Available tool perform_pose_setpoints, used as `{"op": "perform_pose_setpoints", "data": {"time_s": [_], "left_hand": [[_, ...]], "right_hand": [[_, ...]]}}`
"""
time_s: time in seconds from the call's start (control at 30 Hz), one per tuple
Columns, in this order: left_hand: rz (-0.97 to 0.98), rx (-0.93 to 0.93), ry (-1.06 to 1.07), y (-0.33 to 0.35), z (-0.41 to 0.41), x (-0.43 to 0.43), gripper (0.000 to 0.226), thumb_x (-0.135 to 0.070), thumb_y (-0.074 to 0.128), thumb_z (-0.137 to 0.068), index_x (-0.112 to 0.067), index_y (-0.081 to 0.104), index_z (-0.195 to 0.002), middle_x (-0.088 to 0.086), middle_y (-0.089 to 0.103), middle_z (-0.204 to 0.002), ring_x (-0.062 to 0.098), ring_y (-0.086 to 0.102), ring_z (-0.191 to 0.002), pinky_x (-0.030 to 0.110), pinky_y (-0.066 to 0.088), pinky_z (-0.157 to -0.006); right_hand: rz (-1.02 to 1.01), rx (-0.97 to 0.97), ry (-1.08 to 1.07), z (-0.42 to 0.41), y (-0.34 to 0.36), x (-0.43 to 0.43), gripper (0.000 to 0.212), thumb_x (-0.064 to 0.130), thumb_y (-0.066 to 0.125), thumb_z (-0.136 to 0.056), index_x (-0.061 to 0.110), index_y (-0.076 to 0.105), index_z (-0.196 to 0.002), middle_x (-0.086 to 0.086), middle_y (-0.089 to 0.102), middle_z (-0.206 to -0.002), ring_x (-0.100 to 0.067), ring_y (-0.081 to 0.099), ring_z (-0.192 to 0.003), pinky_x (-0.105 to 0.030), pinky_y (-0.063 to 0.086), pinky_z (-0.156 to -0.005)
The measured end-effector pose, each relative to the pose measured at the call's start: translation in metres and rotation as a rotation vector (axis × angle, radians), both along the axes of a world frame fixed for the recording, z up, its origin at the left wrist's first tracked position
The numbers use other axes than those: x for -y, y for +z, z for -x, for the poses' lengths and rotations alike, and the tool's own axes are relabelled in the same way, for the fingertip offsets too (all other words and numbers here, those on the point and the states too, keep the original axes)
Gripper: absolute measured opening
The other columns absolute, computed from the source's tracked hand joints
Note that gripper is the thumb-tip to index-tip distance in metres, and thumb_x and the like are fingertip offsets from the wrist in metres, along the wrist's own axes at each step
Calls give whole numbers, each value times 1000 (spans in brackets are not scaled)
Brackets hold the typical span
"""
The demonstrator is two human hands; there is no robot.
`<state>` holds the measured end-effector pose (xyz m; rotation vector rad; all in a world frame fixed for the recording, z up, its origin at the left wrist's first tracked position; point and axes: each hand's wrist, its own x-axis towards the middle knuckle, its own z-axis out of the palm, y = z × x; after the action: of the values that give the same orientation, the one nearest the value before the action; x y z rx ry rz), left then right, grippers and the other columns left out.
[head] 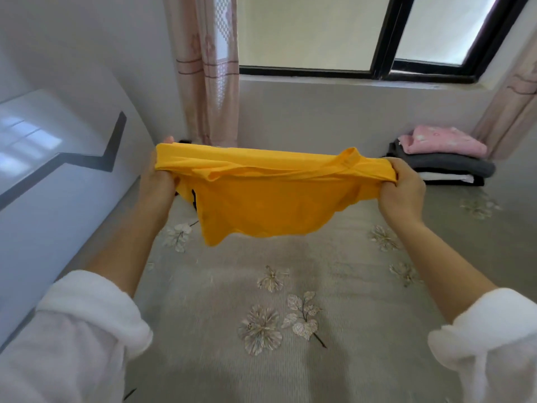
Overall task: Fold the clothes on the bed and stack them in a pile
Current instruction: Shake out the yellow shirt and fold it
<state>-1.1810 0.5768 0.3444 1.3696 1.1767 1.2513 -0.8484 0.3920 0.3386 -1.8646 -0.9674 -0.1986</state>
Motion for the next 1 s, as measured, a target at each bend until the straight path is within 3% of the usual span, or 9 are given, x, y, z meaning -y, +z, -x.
{"op": "perform_pose_setpoints", "data": {"time_s": [0.07, 0.17, 0.23, 0.4, 0.47, 0.6, 0.77, 0.9, 1.0], "left_hand": [[-95, -100, -34, -23, 12, 7, 21, -47, 44, -96, -48, 58, -111, -9, 61, -113, 11, 58, -106, 31, 46, -89], [-154, -278, -139, -76, 39, 21, 37, -21, 35, -100, -32, 48, -133, -3, 52, -131, 12, 48, -120, 25, 37, -96], [-138, -367, -182, -114, 57, 40, 44, -15, 33, -97, -24, 45, -138, 1, 48, -137, 14, 45, -123, 31, 36, -101], [105, -582, -235, -198, 89, 95, 66, -24, 31, -77, -13, 40, -141, 14, 42, -144, 32, 43, -129, 38, 37, -98], [214, -638, -265, -234, 99, 116, 58, -20, 35, -87, -13, 34, -145, 15, 36, -149, 33, 39, -133, 40, 34, -106], [461, -840, -325, -309, 118, 158, 62, -2, 39, -97, -19, 15, -152, 16, 29, -153, 33, 40, -130, 32, 35, -95], [663, -994, -444, -387, 137, 212, 70, -7, 45, -96, -15, 4, -152, 18, 26, -153, 34, 35, -134, 34, 35, -103], [849, -1058, -482, -428, 144, 250, 79, -32, 50, -94, -11, 1, -152, 25, 4, -156, 38, 15, -143, 41, 22, -114], [1002, -1148, -367, -440, 135, 280, 80, -35, 47, -94, -20, -5, -152, 24, -13, -155, 43, -1, -143, 49, 13, -115]], "right_hand": [[54, 15, 4, 2, -17, 15, 48, 2, 38, -72, 7, 64, -112, -19, 67, -101, -35, 57, -92, -29, 32, -69], [224, 96, 23, 7, -50, 39, 50, 7, 37, -72, 6, 64, -114, -23, 64, -98, -39, 56, -91, -32, 31, -67], [339, 133, 39, 13, -76, 56, 40, -1, 47, -79, 6, 66, -114, -24, 63, -95, -41, 56, -88, -37, 36, -68], [621, 84, 124, 35, -151, 98, 40, -6, 59, -81, 11, 69, -116, -22, 66, -92, -39, 57, -92, -43, 42, -74], [706, 38, 134, 45, -185, 114, 42, -5, 60, -82, 11, 68, -120, -23, 65, -95, -39, 57, -94, -42, 42, -75], [1006, -20, 179, 64, -261, 146, 48, 3, 56, -88, 17, 56, -134, -19, 57, -120, -35, 53, -111, -37, 39, -92], [1362, 146, 295, 87, -343, 194, 50, 22, 48, -94, 36, 41, -141, 1, 50, -135, -20, 45, -125, -28, 36, -98], [1583, 319, 517, 104, -392, 236, 37, 21, 42, -95, 31, 53, -129, 5, 48, -137, -20, 35, -132, -34, 30, -102], [1666, 221, 621, 108, -414, 265, 36, 18, 46, -93, 31, 60, -123, 5, 48, -134, -20, 35, -130, -32, 29, -102]]}}
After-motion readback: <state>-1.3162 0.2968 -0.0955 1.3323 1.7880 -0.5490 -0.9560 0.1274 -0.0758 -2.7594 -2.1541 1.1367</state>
